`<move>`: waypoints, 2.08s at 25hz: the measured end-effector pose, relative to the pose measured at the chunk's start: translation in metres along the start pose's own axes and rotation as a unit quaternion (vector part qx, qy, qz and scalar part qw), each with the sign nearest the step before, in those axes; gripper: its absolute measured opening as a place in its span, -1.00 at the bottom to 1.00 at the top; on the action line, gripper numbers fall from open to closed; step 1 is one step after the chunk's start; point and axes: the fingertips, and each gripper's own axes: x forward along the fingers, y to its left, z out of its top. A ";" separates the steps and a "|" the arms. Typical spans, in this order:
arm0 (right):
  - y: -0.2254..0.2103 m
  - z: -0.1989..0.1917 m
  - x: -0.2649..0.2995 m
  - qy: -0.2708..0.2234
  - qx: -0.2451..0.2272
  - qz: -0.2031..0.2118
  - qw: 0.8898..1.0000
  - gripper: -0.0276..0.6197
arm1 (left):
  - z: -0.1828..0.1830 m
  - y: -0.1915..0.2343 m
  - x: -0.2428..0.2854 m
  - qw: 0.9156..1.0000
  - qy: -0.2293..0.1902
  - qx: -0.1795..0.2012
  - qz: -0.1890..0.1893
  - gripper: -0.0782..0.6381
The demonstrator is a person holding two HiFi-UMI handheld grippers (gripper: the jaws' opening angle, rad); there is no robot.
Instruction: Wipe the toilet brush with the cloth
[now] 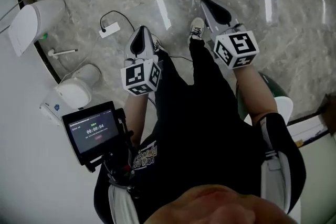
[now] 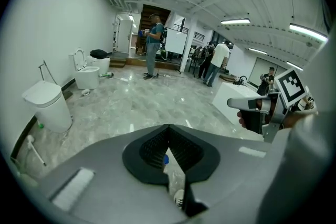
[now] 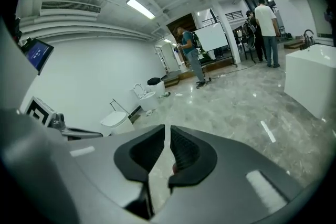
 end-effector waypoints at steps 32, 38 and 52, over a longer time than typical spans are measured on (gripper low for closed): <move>-0.073 -0.317 0.241 0.171 -0.023 -0.060 0.983 -0.52 | -0.186 0.149 0.214 0.999 0.019 -0.037 -0.010 -0.34; -0.138 -0.398 0.294 0.225 -0.113 -0.056 0.966 -0.47 | -0.235 0.141 0.235 1.000 -0.006 -0.025 -0.013 -0.32; -0.273 -0.544 0.472 0.243 -0.096 -0.083 0.962 -0.19 | -0.274 0.200 0.347 0.997 -0.051 -0.015 -0.059 -0.29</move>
